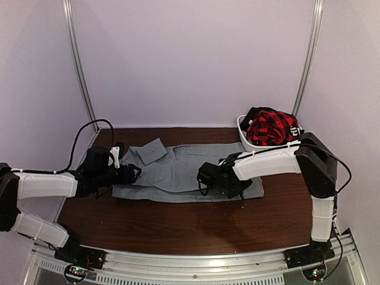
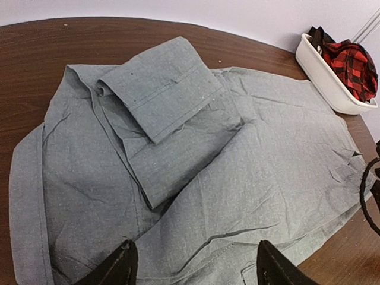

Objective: Fold and stack the long sleeve shirts
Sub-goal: Fold the flattened shirt at the center of the board.

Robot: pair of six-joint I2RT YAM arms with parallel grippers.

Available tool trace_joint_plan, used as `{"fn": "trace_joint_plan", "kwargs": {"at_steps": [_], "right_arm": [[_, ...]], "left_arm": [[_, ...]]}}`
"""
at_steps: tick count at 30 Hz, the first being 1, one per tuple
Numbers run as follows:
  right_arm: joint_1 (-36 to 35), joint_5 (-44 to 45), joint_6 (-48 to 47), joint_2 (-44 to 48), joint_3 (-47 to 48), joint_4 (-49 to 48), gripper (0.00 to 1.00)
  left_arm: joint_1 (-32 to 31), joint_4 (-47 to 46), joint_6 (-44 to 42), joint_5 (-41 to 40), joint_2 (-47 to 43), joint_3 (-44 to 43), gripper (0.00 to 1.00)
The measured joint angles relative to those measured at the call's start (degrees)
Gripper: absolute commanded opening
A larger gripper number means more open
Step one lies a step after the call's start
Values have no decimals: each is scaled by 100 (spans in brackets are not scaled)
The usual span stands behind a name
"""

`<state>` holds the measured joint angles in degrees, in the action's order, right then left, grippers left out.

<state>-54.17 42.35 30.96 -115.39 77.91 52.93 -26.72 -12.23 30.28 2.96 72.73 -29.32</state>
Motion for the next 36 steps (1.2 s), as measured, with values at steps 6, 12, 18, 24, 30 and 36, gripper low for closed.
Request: {"fn": "trace_joint_plan", "kwargs": {"at_steps": [6,12,18,24,30,36], "right_arm": [[-2,35,-118,2,-31,-17,27],[-15,192,-273,0,-31,-17,19],[-61,461,-385,0,20,103,11],[-142,999,-385,0,297,348,6],[-238,1714,-372,0,435,621,3],[-308,2190,-138,0,339,922,9]], "left_arm": [[0,-17,-11,7,315,0,70],[0,-15,-42,33,833,0,70],[0,-15,-42,11,1064,4,70],[0,-2,-66,-87,1093,7,70],[0,4,-79,-234,1095,7,70],[0,9,-79,-278,1095,7,70]]}}
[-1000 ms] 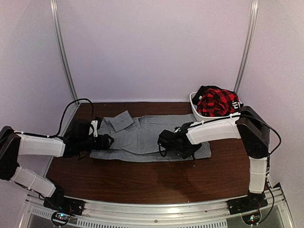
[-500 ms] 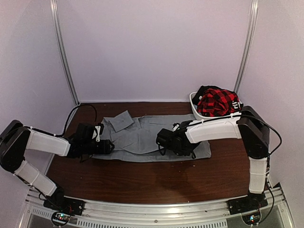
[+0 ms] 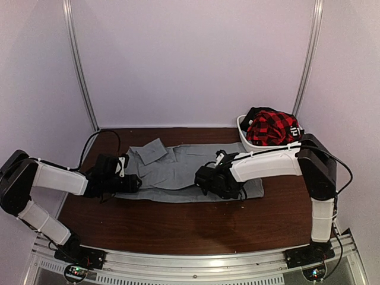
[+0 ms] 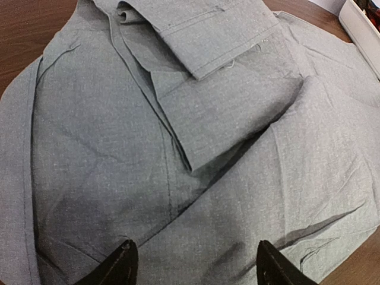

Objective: Fold and stack the long sleeve shirts
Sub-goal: Fold the flattened shirt at the center of the board.

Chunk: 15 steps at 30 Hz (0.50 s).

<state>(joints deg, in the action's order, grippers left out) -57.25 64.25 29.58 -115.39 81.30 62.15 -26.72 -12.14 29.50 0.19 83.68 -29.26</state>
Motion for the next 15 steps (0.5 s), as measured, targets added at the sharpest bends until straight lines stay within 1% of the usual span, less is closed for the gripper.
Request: {"fn": "trace_joint_plan", "kwargs": {"at_steps": [3,7,9,11,15], "right_arm": [[-57,-17,162,0,-380,-17,20],[-177,-229,372,0,-885,-83,42],[-258,-400,446,0,-1088,-179,50],[-328,-546,511,0,-1209,-262,56],[-529,-892,518,61,-1377,-496,61]], "left_arm": [[0,-2,-2,0,0,0,70],[0,7,-4,2,0,0,70],[0,17,-4,2,-4,0,70],[0,26,-4,2,-31,0,70],[0,24,2,2,-249,26,70]]}}
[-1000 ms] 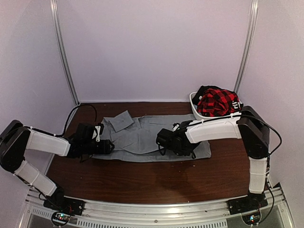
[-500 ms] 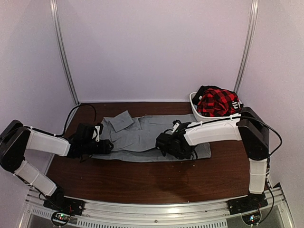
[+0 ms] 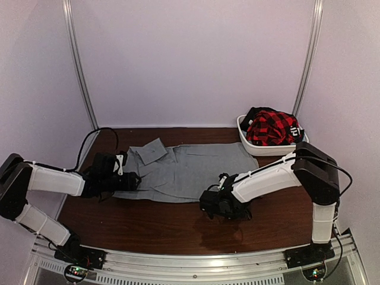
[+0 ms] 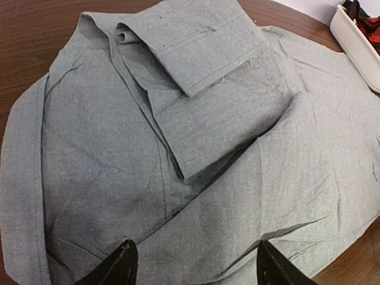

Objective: Fold and stack the long sleeve shirts
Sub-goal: Fold the flattened shirt at the center of the board.

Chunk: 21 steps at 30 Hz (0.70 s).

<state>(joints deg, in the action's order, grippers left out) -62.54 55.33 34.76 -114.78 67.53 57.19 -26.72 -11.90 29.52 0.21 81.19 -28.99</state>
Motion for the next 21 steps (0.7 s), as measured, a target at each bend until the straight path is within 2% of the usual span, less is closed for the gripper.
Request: {"fn": "trace_joint_plan", "kwargs": {"at_steps": [10,15,21], "right_arm": [[-179,-1106,-369,1397,-590,-1005,64],[249,-1937,-748,1847,-601,-1897,63],[1130,-3018,-953,1838,-586,-2774,61]], "left_arm": [[0,-188,35,420,-973,63,70],[-22,-437,-33,859,-898,46,70],[-142,-776,-111,1274,-424,11,69]]}}
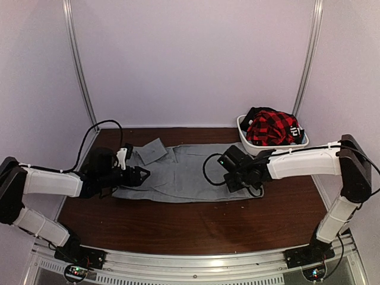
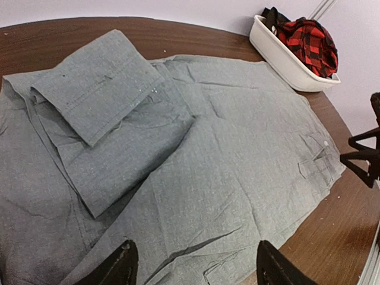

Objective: Fold and stack the long sleeve shirts
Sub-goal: Fold the flattened shirt at the center of the board.

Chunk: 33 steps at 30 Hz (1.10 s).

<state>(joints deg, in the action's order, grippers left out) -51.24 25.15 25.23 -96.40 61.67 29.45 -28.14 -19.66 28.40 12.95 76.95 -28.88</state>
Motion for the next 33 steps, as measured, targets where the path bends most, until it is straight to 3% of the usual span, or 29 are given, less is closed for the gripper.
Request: {"fn": "trace_joint_plan", "kwargs": {"at_steps": [6,14,25,33], "right_arm": [[793,-964,0,-74,-127,-772,61],[1152,-1770,68,-81,-918,-1445,60],[1187,-1921,269,170,-1821,-2343,60],[1180,-2065,699,949,-2588,-2385,59]], "left_arm": [[-33,-94,-61,144,509,-15,69],[-33,-81,-109,133,789,26,68],[-92,52,-44,85,789,503,67],[-599,289,181,-205,295,817,67]]}}
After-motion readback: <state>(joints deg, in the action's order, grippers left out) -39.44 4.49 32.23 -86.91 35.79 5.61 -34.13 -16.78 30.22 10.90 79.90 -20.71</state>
